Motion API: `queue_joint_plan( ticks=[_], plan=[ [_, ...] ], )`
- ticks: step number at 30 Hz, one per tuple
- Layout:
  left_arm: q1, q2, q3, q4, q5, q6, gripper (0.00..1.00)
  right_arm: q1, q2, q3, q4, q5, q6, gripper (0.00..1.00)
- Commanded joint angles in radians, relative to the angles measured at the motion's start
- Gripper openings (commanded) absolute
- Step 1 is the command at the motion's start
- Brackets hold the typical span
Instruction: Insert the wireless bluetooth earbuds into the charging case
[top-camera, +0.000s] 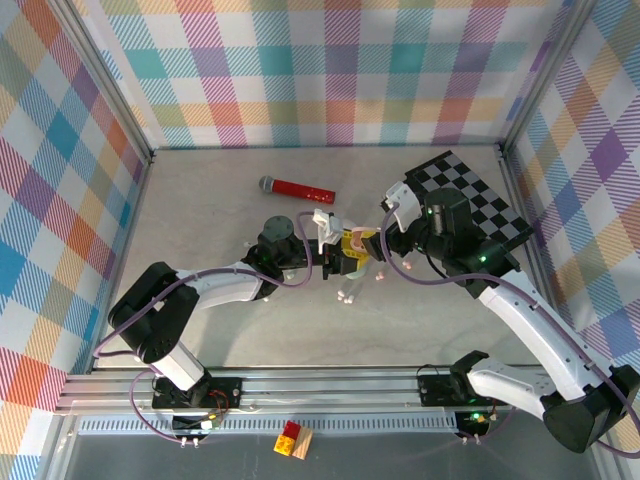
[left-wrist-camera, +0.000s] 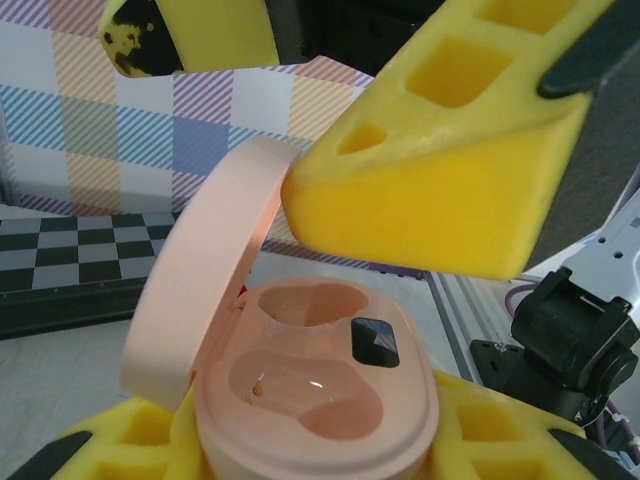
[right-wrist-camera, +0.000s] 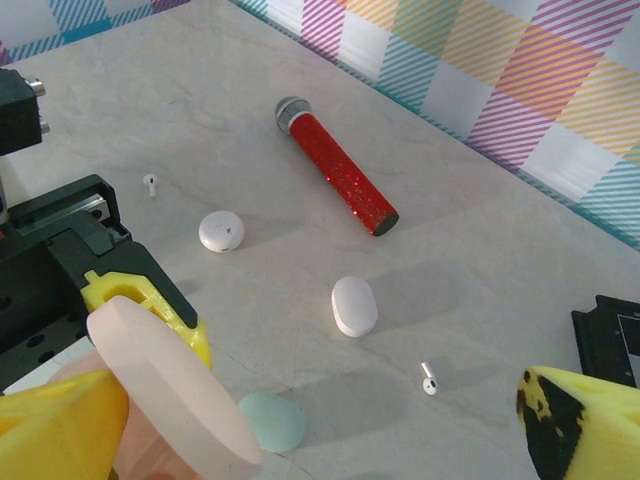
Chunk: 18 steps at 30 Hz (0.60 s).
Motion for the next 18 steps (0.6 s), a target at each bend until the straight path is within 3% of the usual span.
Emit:
queue_joint_plan(
  ticks=[1, 9, 18],
  plan=[
    [-0.007, -0.033, -0.017, 0.033, 0.022, 0.030, 0.34, -0.004, -0.028, 0.003, 0.024, -0.036, 0.019, 1.00],
    [-0.004, -0.037, -0.020, 0.038, 0.021, 0.031, 0.34, -0.007, -0.089, -0.040, 0.029, 0.005, 0.060, 0.99],
    [-0.002, -0.047, -0.020, 0.038, 0.027, 0.023, 0.34, -0.007, -0.046, -0.017, 0.009, 0.038, 0.064, 0.99]
  ],
)
